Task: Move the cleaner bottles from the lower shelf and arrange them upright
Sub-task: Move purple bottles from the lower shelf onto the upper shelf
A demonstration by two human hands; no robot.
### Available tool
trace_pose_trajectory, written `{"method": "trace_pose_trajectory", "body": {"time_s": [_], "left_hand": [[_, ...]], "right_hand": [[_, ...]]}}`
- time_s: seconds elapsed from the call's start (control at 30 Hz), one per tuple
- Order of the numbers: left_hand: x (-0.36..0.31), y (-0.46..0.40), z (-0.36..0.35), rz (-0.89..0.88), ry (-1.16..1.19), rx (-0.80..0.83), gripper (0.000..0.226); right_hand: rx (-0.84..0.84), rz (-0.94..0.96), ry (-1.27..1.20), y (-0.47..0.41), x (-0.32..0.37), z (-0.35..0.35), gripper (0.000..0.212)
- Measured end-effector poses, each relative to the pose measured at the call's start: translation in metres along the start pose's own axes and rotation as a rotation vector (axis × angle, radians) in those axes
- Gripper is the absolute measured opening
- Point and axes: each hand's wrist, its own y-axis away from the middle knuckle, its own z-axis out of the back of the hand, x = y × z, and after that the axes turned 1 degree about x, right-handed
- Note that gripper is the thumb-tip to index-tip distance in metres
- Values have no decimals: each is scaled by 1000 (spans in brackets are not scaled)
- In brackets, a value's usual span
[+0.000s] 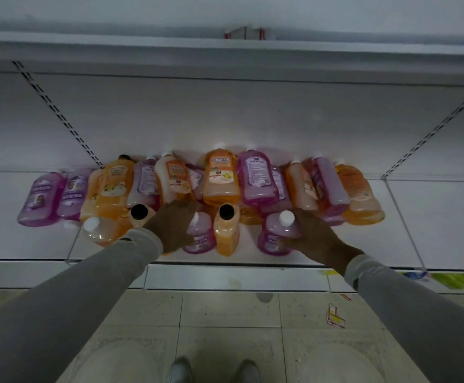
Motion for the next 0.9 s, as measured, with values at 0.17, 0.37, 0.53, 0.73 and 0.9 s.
{"method": "trace_pose_trajectory", "body": {"time_s": [0.17, 0.37, 0.53, 0.73, 0.9], "left_hand": [[-8, 7, 4, 50, 16, -9, 65], [-12, 47, 47, 55, 138, -105, 66], [-16, 97, 101, -94, 280, -171, 61], [-22, 169, 175, -249, 587, -248, 54], [-16, 226, 234, -372, 791, -313, 57]], "right_hand": [[-78, 51, 53, 0, 1, -3, 74], [-117, 92, 58, 27, 39, 19, 72], [-129, 168, 146, 78, 113, 47, 81], [-280, 199, 182, 153, 203, 63, 54], [-353, 281, 217, 212, 282, 69, 46]]}}
